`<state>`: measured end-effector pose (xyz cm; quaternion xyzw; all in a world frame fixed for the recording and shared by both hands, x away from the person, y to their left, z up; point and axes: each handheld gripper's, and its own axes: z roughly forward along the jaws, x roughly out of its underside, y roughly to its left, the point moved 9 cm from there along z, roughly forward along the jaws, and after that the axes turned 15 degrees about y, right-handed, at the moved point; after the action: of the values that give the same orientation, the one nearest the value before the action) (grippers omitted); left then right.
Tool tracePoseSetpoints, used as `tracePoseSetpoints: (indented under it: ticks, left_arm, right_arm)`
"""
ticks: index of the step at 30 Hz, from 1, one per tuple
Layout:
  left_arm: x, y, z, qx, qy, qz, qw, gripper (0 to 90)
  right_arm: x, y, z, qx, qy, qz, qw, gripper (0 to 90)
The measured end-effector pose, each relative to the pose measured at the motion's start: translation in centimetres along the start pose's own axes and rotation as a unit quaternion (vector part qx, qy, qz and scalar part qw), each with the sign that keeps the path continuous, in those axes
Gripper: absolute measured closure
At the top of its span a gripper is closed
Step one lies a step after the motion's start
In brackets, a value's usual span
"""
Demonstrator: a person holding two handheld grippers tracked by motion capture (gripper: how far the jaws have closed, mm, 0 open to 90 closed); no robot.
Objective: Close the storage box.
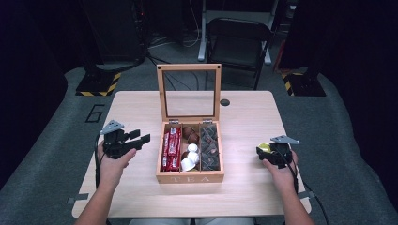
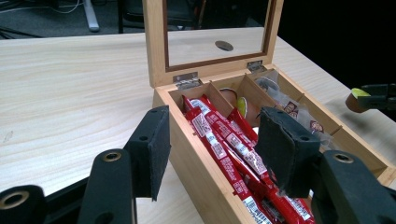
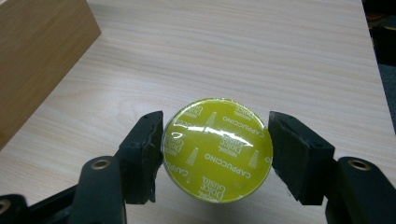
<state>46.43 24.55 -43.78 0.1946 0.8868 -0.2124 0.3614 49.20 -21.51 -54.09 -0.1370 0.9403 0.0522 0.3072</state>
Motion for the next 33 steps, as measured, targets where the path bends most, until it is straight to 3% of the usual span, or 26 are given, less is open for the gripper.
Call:
tracePoseSetpoints:
  ticks: [11,17,22,33]
  left_arm:
    - [0.0,0.0,-0.1,0.001,0.0,-0.001,1.0,44.4]
    - [-0.1,0.0,0.0,0.0,-0.001,0.0,1.0,44.4]
    - [0.0,0.0,0.0,0.002,0.002,0.002,1.0,44.4]
    - [0.0,0.0,0.1,0.003,0.002,0.0,1.0,44.3]
  right_arm:
    - [0.5,0.1,0.6,0.006,0.009,-0.003,0.9999,36.9]
    - [1.2,-0.2,1.4,-0.004,0.023,0.006,0.9997,36.7]
    - [1.4,-0.5,1.5,-0.013,0.022,0.019,0.9995,36.0]
    - [1.2,-0.3,1.3,-0.01,0.017,0.02,0.9996,31.4]
